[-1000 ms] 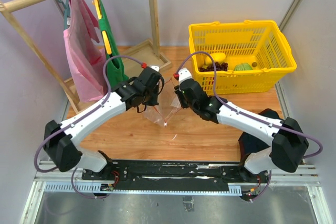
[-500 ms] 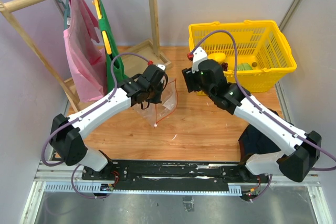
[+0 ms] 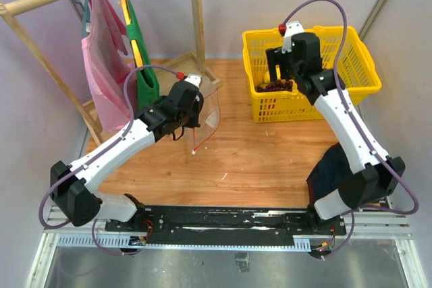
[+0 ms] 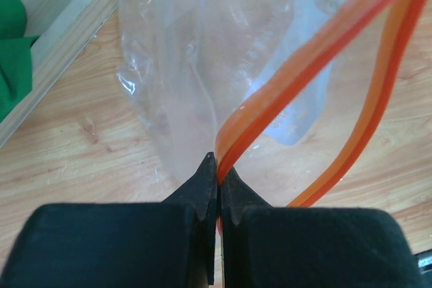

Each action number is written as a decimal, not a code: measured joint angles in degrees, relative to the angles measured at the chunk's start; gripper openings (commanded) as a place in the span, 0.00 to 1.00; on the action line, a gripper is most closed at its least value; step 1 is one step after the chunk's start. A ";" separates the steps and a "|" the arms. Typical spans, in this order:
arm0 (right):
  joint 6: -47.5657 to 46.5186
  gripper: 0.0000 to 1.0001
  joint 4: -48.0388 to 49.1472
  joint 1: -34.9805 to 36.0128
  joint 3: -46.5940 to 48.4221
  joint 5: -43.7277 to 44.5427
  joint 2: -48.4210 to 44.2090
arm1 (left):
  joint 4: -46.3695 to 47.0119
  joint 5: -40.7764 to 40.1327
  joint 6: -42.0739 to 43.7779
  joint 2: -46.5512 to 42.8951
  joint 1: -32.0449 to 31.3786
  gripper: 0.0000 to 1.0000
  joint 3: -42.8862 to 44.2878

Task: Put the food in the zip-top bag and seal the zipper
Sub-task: Pick up the fake vegetable from the bin.

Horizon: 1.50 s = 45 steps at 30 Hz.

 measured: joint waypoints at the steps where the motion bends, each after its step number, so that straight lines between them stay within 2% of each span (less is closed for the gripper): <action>1: -0.24 0.85 -0.59 -1.55 1.33 -0.35 1.29 | 0.24 0.00 0.02 -0.35 0.42 0.00 -0.61; 12: -1.03 0.99 -6.93 -18.32 12.09 -4.66 17.05 | 1.51 3.76 0.24 -0.76 3.91 0.00 -2.60; 18: -1.66 0.98 -9.05 -24.37 17.11 -6.67 26.73 | 2.73 6.84 1.27 -1.14 4.44 0.00 -4.07; 29: -2.25 0.98 -10.95 -27.87 20.81 -9.92 38.84 | 3.37 9.18 3.02 -1.22 4.48 0.00 -5.18; 39: -2.56 0.99 -12.11 -28.30 24.39 -11.13 44.74 | 3.39 9.31 3.82 -1.20 4.48 0.00 -5.29; 42: -2.93 0.91 -12.17 -28.46 24.41 -11.85 44.78 | 3.39 9.31 3.89 -1.20 4.48 0.01 -5.29; 45: -3.52 0.73 -12.20 -28.57 24.41 -12.83 44.87 | 3.39 9.33 3.89 -1.20 4.48 0.00 -5.31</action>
